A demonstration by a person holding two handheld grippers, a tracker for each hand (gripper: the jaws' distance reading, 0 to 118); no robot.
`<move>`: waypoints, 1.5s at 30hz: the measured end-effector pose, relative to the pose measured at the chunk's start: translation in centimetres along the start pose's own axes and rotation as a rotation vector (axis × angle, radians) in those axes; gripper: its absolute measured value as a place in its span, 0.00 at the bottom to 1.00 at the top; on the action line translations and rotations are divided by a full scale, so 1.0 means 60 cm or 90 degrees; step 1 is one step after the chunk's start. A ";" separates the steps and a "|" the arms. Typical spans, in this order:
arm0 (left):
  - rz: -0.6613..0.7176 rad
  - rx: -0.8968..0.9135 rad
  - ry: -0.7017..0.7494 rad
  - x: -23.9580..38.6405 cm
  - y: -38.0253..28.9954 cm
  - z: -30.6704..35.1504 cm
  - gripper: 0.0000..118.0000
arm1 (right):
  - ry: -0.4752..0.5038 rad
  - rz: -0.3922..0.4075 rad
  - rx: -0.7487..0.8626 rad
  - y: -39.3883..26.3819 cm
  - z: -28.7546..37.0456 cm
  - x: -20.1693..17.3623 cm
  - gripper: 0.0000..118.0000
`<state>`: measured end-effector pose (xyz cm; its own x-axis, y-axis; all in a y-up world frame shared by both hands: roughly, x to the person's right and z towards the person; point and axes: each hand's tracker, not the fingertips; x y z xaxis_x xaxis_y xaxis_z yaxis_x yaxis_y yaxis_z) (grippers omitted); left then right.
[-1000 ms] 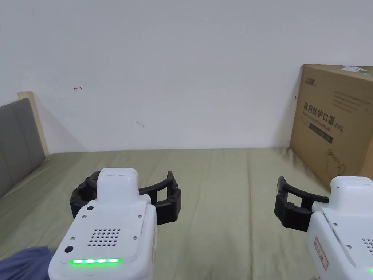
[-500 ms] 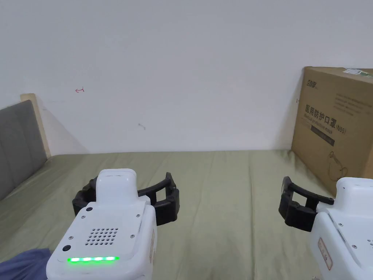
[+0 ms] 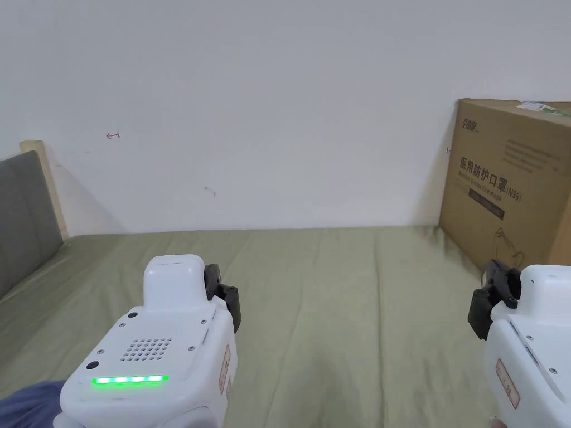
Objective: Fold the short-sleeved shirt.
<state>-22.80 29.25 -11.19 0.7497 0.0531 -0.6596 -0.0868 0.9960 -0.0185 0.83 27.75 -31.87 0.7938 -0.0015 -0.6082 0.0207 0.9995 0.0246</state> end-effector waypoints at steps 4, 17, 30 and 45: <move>-0.022 -0.033 0.004 -0.059 -0.003 0.019 0.00 | 0.008 -0.014 -0.035 -0.012 -0.012 -0.038 0.00; -0.003 -0.029 0.294 -0.328 -0.024 0.224 0.00 | 0.435 -0.014 -0.129 -0.012 -0.012 -0.368 0.00; 0.199 -0.521 0.213 -0.585 -0.195 -0.037 0.59 | 0.425 0.116 -0.263 -0.091 -0.044 -0.298 0.00; 0.128 -0.634 0.237 -0.584 -0.425 -0.154 1.00 | 0.425 0.097 -0.368 -0.149 -0.080 -0.271 0.00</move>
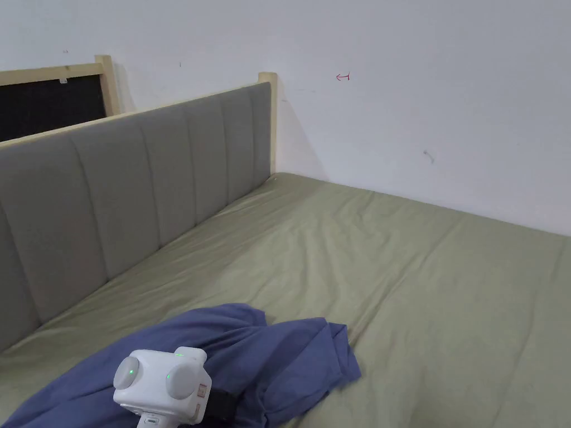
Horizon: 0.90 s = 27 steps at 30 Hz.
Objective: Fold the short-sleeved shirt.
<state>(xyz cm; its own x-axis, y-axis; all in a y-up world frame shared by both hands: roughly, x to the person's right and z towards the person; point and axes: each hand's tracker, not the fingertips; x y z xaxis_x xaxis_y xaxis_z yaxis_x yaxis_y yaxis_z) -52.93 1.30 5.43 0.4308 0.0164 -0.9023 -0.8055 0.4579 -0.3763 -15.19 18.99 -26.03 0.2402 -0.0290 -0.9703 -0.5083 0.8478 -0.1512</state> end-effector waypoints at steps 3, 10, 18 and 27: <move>0.003 0.002 -0.003 -0.012 -0.006 0.009 1.00 | 0.037 -0.034 0.005 0.002 -0.001 0.000 0.00; -0.054 0.062 0.024 0.007 -0.017 0.048 0.66 | 0.033 -0.057 0.010 0.010 0.019 0.012 0.00; -0.041 0.142 -0.004 -0.033 -0.001 0.166 0.02 | 0.010 -0.077 0.032 0.015 0.080 0.039 0.00; -0.149 0.311 -0.013 -0.011 0.049 0.401 0.01 | -0.016 -0.104 0.100 0.028 0.165 0.066 0.00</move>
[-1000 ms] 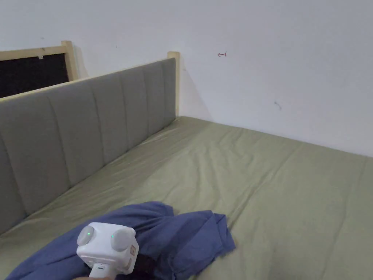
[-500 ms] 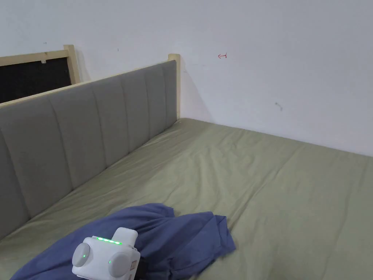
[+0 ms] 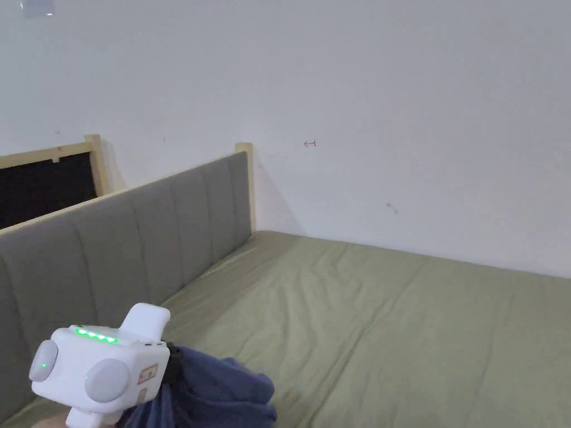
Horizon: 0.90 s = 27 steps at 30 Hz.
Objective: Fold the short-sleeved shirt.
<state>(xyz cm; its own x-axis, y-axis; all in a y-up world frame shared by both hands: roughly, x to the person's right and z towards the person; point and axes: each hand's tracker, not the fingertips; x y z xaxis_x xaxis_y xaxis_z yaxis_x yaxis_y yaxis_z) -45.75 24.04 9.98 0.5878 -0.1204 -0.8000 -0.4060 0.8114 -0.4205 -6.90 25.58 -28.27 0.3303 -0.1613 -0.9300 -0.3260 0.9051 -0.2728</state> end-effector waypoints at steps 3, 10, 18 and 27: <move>0.004 0.096 -0.046 0.039 0.076 0.075 0.01 | -0.005 -0.008 0.032 0.015 0.030 0.003 0.00; -0.016 0.254 -0.216 0.202 0.226 0.198 0.01 | -0.041 -0.017 0.096 0.049 0.097 0.027 0.00; 0.002 0.197 -0.443 0.473 0.280 0.204 0.01 | -0.102 -0.063 0.154 0.059 0.170 0.089 0.00; -0.100 -0.193 -0.486 0.753 0.161 -0.024 0.03 | -0.166 -0.083 0.100 0.003 0.197 0.162 0.00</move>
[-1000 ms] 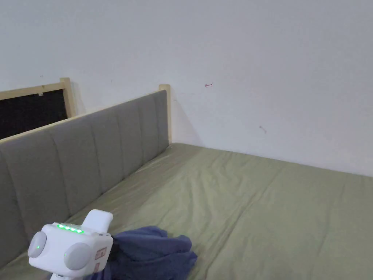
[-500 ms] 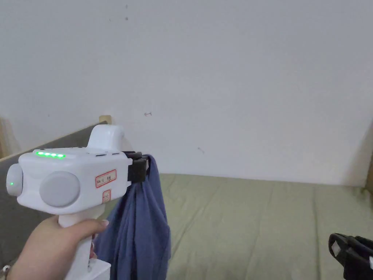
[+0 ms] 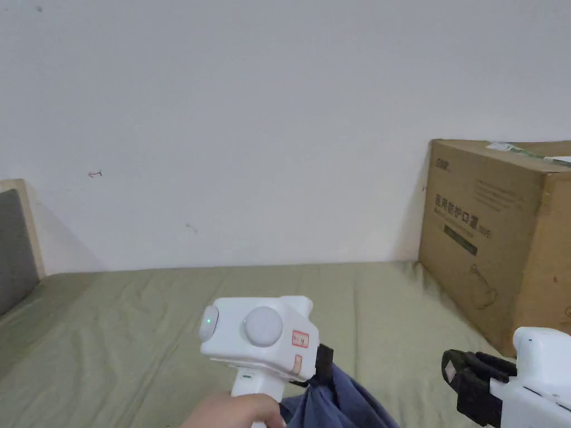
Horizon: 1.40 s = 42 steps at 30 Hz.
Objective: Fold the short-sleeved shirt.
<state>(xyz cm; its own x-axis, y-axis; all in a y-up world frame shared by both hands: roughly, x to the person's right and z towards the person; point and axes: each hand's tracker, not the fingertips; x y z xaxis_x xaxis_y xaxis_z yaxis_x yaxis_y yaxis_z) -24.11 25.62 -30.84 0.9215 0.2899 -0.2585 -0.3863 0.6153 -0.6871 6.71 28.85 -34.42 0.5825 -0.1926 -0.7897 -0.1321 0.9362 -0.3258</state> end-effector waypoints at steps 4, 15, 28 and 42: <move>0.104 -0.108 -0.057 -0.023 -0.067 -0.115 0.72 | -0.025 -0.027 -0.042 -0.036 -0.012 0.032 0.00; 0.119 0.159 -0.033 -0.123 -0.103 0.060 0.86 | -0.045 -0.061 -0.051 -0.064 -0.033 0.058 0.00; 0.140 0.370 0.206 -0.151 -0.290 0.252 0.00 | -0.064 -0.064 0.042 -0.060 -0.029 0.034 0.00; 0.160 -0.041 0.217 -0.285 -0.214 -0.127 0.87 | -0.069 -0.055 -0.040 -0.087 -0.056 0.056 0.00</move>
<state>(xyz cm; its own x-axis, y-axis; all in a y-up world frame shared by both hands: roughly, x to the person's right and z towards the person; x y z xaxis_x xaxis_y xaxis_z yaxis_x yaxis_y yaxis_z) -34.59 7.17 -22.79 0.7640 0.1590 -0.6253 -0.6067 0.5069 -0.6123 6.64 22.31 -37.12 0.6763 -0.2365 -0.6976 -0.1250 0.8965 -0.4250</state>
